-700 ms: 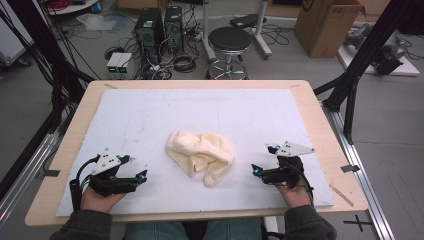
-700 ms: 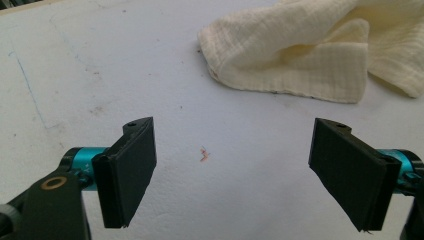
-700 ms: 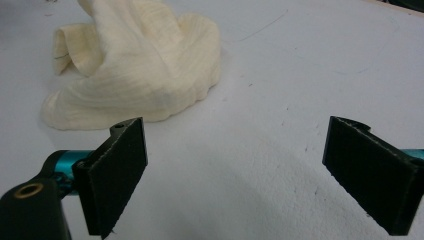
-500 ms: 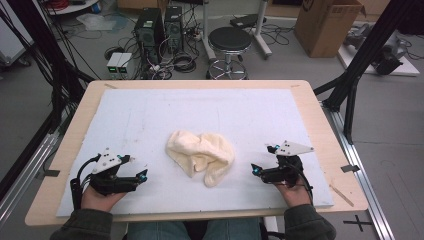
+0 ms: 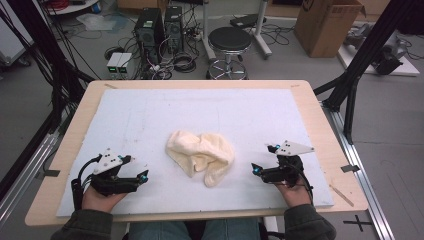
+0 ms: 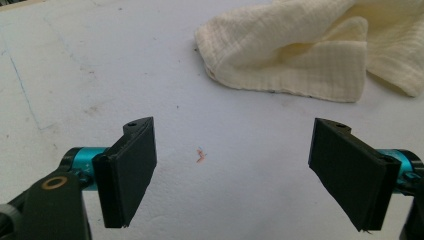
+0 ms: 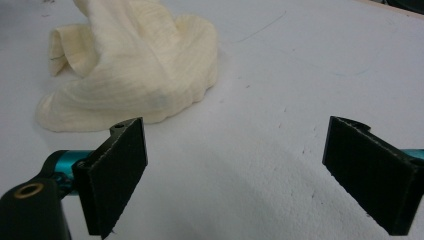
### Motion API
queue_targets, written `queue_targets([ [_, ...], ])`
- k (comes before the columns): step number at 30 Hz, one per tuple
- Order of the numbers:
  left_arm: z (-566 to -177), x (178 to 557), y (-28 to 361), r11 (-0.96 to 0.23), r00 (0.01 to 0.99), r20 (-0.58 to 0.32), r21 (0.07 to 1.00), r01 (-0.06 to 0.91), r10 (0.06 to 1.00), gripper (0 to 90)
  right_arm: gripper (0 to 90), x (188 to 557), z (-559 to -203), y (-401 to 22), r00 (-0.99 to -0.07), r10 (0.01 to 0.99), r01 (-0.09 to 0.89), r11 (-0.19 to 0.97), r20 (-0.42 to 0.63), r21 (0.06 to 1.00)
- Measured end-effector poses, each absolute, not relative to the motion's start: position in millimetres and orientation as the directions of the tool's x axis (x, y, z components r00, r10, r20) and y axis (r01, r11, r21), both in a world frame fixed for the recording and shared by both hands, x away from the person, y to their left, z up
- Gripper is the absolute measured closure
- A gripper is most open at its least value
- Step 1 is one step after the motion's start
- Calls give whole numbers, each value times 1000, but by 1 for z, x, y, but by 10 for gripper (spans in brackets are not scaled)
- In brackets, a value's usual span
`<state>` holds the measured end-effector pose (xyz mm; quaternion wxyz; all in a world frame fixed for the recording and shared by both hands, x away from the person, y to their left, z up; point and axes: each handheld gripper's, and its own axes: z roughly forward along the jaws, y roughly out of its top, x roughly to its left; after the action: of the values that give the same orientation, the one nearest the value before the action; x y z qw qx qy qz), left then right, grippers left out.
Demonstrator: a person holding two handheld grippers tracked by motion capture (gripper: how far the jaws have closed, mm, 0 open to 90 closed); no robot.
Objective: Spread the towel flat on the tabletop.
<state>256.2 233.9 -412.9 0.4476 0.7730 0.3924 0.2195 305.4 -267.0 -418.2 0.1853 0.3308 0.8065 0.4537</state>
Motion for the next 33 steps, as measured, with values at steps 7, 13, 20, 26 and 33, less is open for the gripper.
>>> queue_targets([
  [7, -411, 253, 231, -279, 605, -28, 870, 408, 796, 198, 100, 302, -416, -263, -720, 694, 354, 372, -4, 858],
  [13, -407, 253, 223, -262, 627, -52, 879, 397, 777, 200, 100, 300, -414, -261, -726, 688, 342, 375, -11, 862],
  [20, -405, 256, 208, -263, 650, -54, 887, 380, 758, 202, 101, 299, -413, -256, -739, 674, 338, 384, -11, 859],
  [26, -406, 262, 196, -284, 667, -47, 882, 377, 743, 211, 101, 299, -411, -257, -744, 668, 340, 381, -2, 860],
  [33, -408, 273, 187, -304, 676, -42, 872, 385, 735, 221, 112, 313, -405, -250, -750, 661, 350, 381, 12, 856],
])
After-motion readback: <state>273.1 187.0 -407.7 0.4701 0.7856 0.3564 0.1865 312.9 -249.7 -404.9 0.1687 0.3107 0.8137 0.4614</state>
